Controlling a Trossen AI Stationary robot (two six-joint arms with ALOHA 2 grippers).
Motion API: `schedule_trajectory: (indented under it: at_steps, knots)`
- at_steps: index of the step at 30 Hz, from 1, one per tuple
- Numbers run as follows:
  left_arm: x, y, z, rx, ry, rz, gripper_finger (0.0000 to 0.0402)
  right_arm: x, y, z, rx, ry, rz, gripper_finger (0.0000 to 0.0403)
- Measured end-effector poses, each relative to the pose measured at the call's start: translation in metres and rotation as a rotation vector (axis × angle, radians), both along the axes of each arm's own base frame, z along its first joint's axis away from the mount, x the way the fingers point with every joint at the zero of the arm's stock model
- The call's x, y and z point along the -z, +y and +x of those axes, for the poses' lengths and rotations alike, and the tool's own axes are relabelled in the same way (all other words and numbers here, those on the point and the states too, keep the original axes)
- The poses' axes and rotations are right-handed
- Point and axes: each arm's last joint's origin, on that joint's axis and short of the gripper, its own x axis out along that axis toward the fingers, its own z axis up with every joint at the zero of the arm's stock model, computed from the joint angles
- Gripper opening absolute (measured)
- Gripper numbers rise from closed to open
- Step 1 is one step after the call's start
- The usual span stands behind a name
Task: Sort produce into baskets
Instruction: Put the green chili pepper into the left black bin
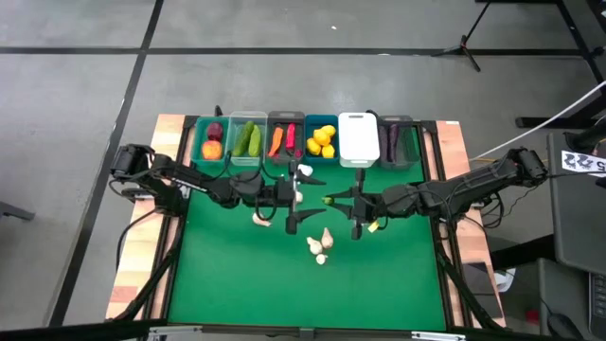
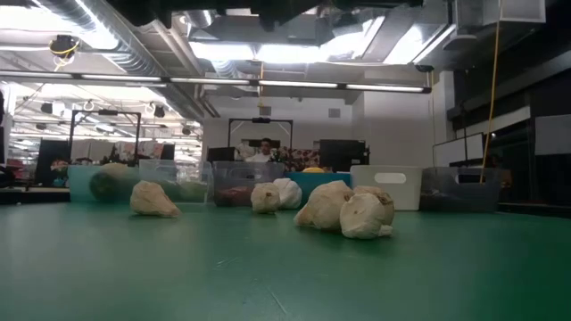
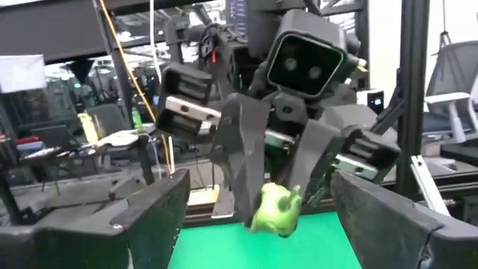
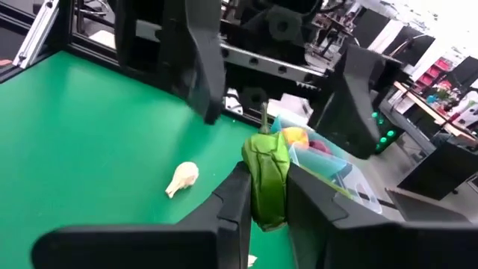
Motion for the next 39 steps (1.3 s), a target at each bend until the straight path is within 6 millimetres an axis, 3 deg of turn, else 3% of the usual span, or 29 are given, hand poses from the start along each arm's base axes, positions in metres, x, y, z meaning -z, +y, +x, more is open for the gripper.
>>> schedule_trajectory:
  at_steps: [5, 18, 39]
  knots:
    - [-0.004, -0.004, -0.001, 0.056, -0.043, 0.048, 0.0306, -0.002, 0.0, 0.0, -0.004, -0.014, -0.013, 0.0069]
    - [-0.008, -0.003, -0.001, 0.047, -0.077, 0.072, 0.0163, -0.01, 0.0, 0.001, -0.009, -0.093, -0.029, 0.0069]
    - [-0.009, -0.003, -0.002, 0.042, -0.095, 0.097, 0.0026, -0.01, 0.0, 0.001, -0.009, -0.095, -0.028, 0.0069]
